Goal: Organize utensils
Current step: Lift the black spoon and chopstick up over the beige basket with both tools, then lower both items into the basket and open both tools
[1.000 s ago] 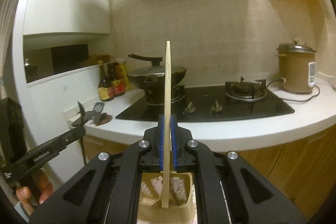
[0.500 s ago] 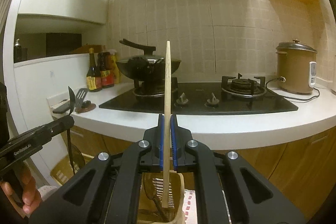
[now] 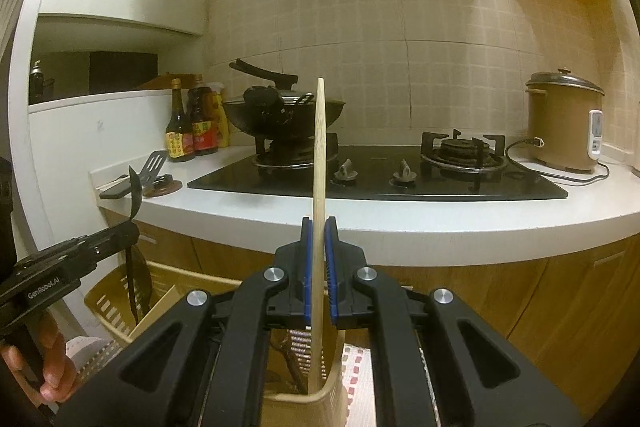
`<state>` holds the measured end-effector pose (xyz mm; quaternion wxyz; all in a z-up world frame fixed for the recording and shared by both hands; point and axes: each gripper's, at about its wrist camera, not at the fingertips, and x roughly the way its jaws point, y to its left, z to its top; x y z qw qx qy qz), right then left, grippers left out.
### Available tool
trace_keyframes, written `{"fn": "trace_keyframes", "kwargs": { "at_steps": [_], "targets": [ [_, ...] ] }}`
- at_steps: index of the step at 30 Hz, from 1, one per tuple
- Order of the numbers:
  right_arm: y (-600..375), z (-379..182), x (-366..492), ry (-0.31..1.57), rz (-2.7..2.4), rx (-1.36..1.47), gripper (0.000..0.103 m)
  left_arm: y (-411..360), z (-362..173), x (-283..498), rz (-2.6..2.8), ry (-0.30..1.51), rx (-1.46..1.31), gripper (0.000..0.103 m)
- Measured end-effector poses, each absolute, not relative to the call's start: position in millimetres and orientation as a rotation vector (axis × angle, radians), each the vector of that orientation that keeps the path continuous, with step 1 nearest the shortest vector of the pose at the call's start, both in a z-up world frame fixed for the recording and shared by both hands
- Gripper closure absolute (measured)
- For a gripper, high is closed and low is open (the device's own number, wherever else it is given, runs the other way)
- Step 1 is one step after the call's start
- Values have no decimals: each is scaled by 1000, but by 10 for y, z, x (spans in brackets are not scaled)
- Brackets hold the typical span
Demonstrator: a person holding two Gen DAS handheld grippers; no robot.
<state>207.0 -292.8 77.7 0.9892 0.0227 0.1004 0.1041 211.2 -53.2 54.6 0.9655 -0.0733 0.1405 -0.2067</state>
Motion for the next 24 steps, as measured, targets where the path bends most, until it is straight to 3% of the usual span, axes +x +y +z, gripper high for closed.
{"fn": "trace_keyframes", "kwargs": {
  "at_steps": [24],
  "targets": [
    [-2818,738,1785,195,232,-5,98,-407,442,1859,-441,343,-135,98]
  ]
}}
